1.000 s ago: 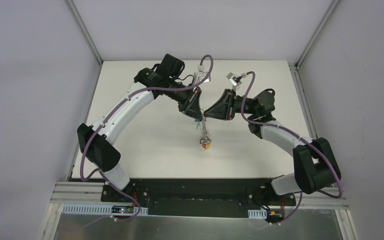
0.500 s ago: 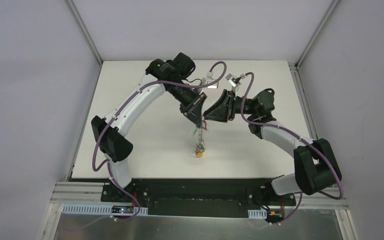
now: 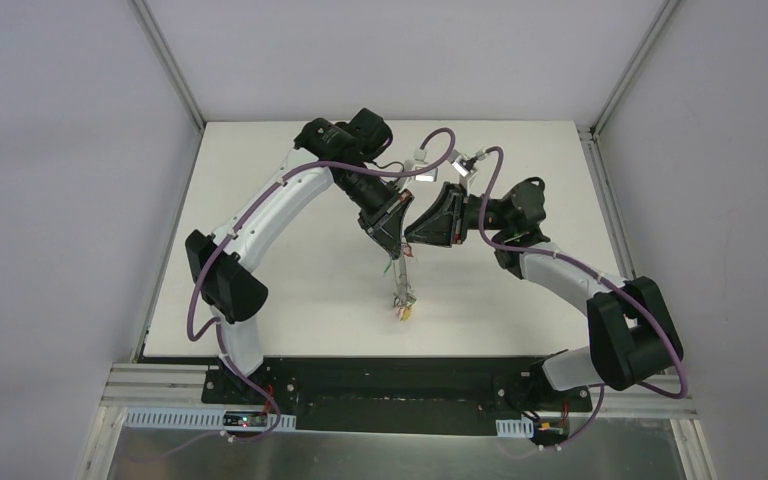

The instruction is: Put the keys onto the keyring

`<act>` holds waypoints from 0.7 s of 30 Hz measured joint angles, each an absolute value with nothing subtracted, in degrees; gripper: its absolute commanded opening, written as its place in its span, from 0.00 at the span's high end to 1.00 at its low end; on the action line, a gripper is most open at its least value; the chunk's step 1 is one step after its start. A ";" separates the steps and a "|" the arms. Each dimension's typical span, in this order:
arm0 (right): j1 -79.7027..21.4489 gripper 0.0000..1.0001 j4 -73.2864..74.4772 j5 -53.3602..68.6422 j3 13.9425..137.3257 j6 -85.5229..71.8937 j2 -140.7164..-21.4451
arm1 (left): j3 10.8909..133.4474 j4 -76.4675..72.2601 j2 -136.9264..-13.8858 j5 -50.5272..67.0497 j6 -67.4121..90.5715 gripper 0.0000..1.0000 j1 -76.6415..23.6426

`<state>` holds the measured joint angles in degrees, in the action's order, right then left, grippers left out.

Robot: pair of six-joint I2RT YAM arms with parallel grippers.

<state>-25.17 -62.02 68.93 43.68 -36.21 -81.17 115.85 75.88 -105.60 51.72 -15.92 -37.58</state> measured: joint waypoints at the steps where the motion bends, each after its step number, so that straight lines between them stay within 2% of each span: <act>1: -25.15 0.69 -61.93 68.95 43.68 -36.16 -81.17 | 115.85 75.88 -105.60 51.68 -15.99 1.00 -37.58; 21: -22.87 0.65 -58.06 69.93 43.68 -34.26 -78.43 | 115.44 73.78 -105.60 49.23 -17.37 1.00 -37.56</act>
<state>-22.87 -58.06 69.93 43.68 -34.26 -78.43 115.44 73.78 -105.60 49.23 -17.37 -37.56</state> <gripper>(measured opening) 0.353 0.017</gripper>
